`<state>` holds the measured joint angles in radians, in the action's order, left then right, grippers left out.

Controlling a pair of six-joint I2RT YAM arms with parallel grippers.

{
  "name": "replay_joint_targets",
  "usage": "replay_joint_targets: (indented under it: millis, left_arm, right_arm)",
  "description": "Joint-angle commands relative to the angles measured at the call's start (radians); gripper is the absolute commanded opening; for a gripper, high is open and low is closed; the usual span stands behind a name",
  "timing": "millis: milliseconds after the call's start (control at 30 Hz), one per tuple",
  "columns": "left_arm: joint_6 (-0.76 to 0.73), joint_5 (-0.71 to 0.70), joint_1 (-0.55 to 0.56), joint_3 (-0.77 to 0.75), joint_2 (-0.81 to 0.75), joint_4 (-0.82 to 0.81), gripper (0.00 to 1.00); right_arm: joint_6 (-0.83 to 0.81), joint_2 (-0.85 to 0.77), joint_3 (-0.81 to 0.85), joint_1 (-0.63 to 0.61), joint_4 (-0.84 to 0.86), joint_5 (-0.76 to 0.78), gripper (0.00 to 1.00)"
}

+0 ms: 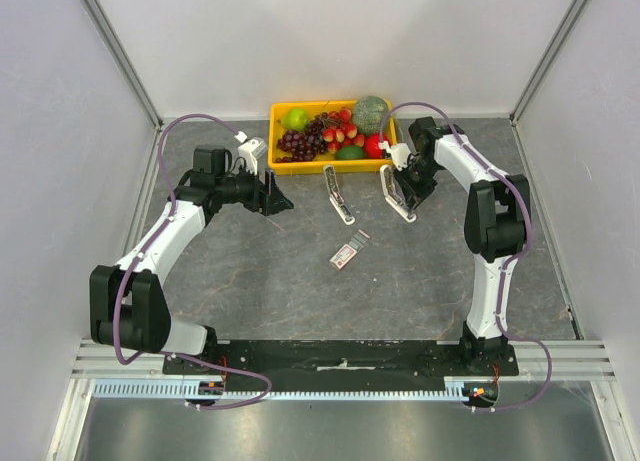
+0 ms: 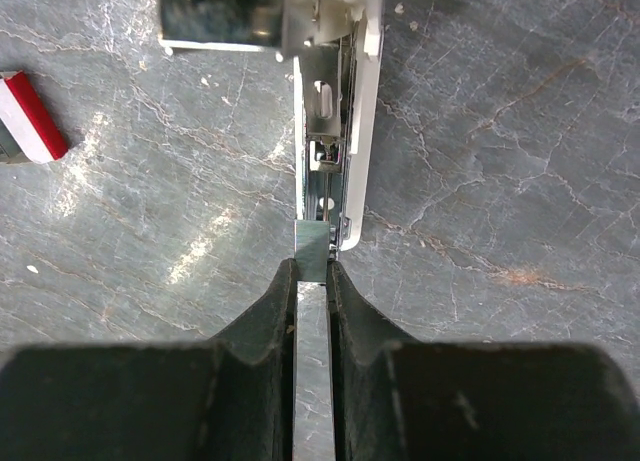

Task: Load the staples into the stapler
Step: Install the staple into the stapler.

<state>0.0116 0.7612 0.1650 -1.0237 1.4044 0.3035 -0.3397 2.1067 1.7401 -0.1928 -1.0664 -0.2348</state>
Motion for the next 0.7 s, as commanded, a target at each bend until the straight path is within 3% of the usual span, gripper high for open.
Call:
replay_joint_targets:
  millis: [0, 667]
  left_arm:
    - [-0.029, 0.012, -0.004, 0.005, -0.004, -0.038, 0.76]
    - [-0.029, 0.013, -0.004, 0.004, -0.001, -0.038, 0.76]
  right_arm:
    - [0.007, -0.028, 0.033, 0.006, 0.002, 0.008, 0.02]
    - [0.001, -0.011, 0.013, 0.009, 0.002, 0.019, 0.03]
